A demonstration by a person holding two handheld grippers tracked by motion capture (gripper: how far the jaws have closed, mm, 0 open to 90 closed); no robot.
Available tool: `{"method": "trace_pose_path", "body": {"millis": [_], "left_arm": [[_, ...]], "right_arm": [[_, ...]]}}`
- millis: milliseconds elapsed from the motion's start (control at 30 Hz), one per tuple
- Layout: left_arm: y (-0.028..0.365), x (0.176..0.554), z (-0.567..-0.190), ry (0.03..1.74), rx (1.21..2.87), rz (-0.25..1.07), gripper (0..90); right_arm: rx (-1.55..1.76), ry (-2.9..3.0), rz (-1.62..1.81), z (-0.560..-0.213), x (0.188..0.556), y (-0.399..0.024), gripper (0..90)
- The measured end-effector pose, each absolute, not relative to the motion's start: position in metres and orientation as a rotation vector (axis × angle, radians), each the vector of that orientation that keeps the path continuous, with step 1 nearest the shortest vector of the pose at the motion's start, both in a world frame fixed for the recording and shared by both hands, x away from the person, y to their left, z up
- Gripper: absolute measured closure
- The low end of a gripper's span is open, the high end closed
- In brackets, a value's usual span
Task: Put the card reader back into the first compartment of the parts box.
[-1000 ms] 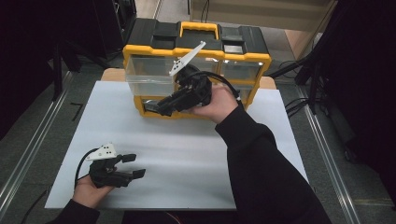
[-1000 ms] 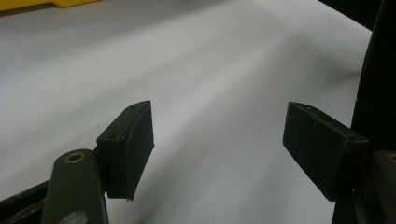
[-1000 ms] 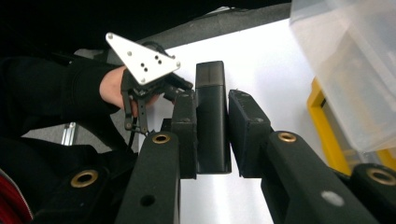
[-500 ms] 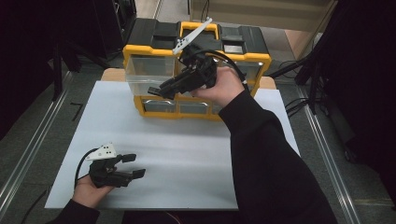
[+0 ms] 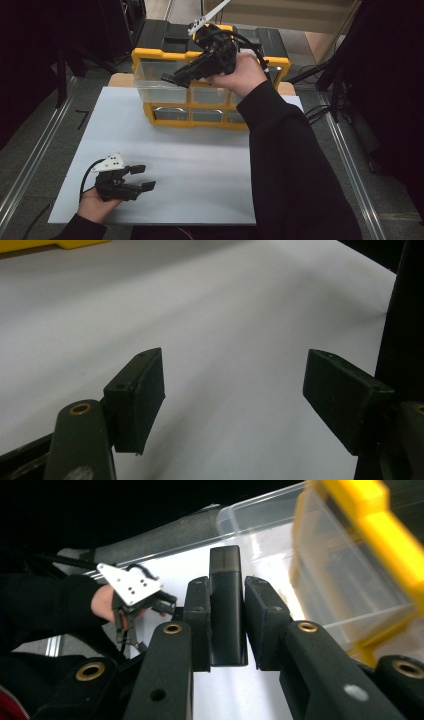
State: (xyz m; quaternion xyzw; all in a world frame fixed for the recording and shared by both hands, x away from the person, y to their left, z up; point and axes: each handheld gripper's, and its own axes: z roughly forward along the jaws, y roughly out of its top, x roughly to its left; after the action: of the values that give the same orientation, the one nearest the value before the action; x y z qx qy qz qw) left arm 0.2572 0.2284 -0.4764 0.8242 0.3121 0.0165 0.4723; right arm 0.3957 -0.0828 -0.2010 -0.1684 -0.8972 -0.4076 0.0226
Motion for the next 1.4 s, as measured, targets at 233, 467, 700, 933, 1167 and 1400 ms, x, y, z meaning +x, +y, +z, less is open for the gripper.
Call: {"method": "trace_pose_path", "body": {"millis": [233, 467, 700, 933, 1167, 1400], "left_arm": [[0.228, 0.257, -0.476, 0.763, 2.017, 0.036, 26.2], [0.228, 0.257, -0.476, 0.761, 2.014, 0.033, 26.2], [0.227, 0.257, -0.476, 0.755, 2.016, 0.036, 26.2], [0.227, 0.258, -0.476, 0.752, 2.018, 0.032, 26.2], [0.227, 0.257, -0.476, 0.751, 2.017, 0.032, 26.2], [0.227, 0.257, -0.476, 0.750, 2.018, 0.032, 26.2]], "right_arm": [[-0.604, -2.797, -1.271, -0.194, 0.413, -0.081, 71.2], [-0.687, -2.812, -1.264, -0.199, 0.429, -0.073, 71.2], [-0.742, -2.806, -1.262, -0.205, 0.437, -0.063, 71.1], [-0.756, -2.812, -1.243, -0.212, 0.439, -0.049, 71.1], [-0.758, -2.823, -1.204, -0.220, 0.440, -0.039, 70.9], [-0.754, -2.839, -1.210, -0.231, 0.440, -0.037, 63.2]]}}
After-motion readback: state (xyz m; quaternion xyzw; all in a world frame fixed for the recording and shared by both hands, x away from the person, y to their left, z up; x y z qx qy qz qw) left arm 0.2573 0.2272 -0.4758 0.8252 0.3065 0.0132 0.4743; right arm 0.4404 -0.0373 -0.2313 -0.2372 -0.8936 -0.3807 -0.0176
